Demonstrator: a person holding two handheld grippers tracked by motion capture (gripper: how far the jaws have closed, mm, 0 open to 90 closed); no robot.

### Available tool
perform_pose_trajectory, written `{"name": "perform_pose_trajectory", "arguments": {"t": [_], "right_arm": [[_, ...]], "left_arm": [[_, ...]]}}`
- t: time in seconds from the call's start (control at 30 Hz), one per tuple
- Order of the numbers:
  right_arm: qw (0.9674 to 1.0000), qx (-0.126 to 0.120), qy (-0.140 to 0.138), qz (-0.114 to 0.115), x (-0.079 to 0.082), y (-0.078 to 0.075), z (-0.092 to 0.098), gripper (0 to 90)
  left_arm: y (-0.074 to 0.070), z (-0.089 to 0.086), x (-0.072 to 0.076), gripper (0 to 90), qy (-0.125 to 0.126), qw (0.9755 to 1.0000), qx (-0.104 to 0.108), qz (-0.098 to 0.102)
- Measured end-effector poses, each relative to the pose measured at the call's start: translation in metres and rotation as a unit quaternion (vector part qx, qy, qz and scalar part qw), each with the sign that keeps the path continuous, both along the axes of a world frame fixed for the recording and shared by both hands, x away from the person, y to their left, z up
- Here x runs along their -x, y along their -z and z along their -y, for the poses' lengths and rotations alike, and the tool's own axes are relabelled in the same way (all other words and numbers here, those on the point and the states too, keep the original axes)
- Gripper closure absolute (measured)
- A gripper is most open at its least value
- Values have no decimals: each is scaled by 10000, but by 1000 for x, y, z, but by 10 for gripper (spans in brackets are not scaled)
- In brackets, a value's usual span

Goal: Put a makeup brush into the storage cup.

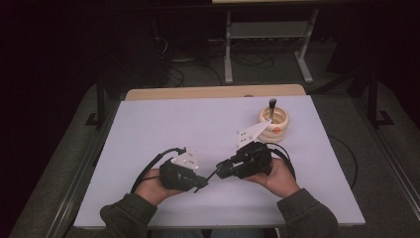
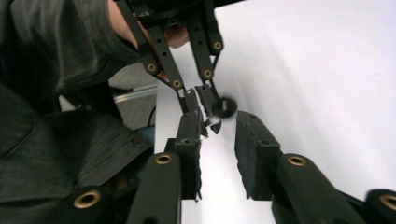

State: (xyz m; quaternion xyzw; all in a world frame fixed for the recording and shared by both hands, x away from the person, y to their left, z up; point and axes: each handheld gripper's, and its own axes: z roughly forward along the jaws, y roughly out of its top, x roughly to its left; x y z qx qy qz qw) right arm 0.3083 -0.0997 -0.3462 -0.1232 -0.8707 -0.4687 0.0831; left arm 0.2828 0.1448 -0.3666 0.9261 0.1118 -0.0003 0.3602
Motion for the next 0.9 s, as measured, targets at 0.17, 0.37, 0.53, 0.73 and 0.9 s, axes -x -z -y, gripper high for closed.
{"name": "perform_pose_trajectory", "arguments": {"t": [0.17, 0.37, 0.53, 0.73, 0.9], "right_arm": [[9997, -202, 112, 14, -2, 3, 1, 713], [9996, -280, 81, 4, -6, 6, -4, 831], [9996, -259, 46, -88, -8, 7, -4, 846], [9997, -75, 218, -126, -11, 4, 5, 846], [9988, 95, 466, -126, -17, 1, 16, 846]], "left_arm": [[-1, 0, -3, 859, -79, 9999, 67, -30], [-2, 2, -6, 859, -118, 9998, 150, -44], [-1, 2, -6, 841, -90, 9999, 75, -34], [0, -2, -3, 749, -147, 9999, 26, 36], [2, -10, -2, 713, -313, 9995, 89, 43]]}}
